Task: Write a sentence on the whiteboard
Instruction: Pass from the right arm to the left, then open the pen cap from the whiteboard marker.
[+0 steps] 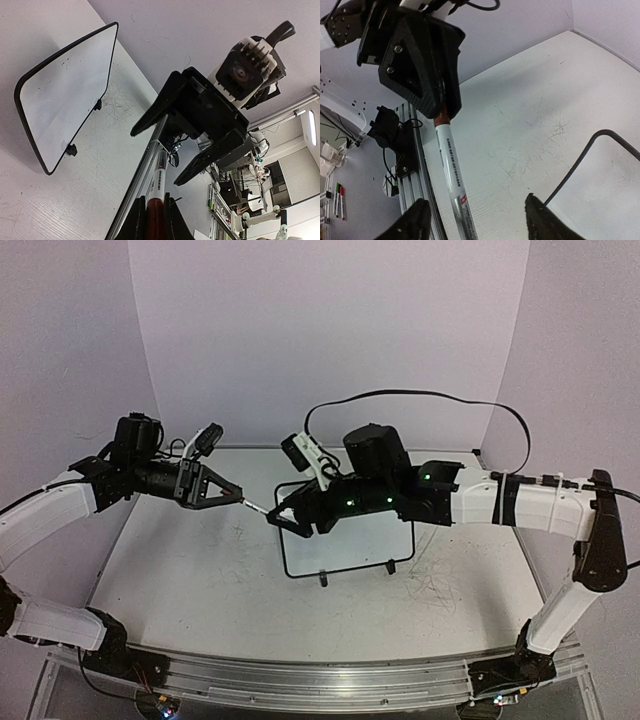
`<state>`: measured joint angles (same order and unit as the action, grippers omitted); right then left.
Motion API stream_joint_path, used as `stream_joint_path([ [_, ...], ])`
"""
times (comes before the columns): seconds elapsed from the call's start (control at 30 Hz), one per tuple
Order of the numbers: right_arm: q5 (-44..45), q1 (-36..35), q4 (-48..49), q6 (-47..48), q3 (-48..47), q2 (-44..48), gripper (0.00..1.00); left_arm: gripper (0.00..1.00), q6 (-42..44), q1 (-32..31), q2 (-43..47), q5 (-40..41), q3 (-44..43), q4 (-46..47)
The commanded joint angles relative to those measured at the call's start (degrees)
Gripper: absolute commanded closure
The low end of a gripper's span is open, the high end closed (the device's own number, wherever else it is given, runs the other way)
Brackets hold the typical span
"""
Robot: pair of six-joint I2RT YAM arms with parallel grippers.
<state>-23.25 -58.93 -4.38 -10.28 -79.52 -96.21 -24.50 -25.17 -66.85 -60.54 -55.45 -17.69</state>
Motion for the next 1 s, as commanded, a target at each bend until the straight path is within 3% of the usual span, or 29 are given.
stream_joint_path([
  [0.0,5.12,0.44,7.80,-8.98,3.97,5.60,0.27,1.00,-2.63,-0.20,0.78,1.49,-3.69,1.10],
  [0.17,7.01,0.41,26.00,-18.74,17.37,13.76,0.02,1.00,-13.37,-0.35,3.96,-0.33,-2.87,11.95],
  [0.3,8.34,0.43,39.68,-26.70,23.69,16.06,0.02,1.00,-20.51,-0.86,6.16,0.51,-2.37,19.95],
  [0.43,4.57,0.42,47.85,-31.66,22.93,13.07,0.02,1.00,-22.15,-3.04,5.64,2.64,-2.94,21.60],
  [0.67,-0.57,0.39,58.13,-32.32,22.73,8.12,0.13,1.00,-23.90,-9.73,1.83,7.46,-4.32,23.62],
  [0.8,-5.55,0.35,58.91,-33.33,19.19,4.43,0.27,1.00,-25.20,-10.38,1.78,8.62,-3.62,26.10],
  [0.97,-7.25,0.32,61.33,-35.40,18.49,2.10,0.37,1.00,-25.25,-10.58,1.06,8.24,-2.87,26.40],
])
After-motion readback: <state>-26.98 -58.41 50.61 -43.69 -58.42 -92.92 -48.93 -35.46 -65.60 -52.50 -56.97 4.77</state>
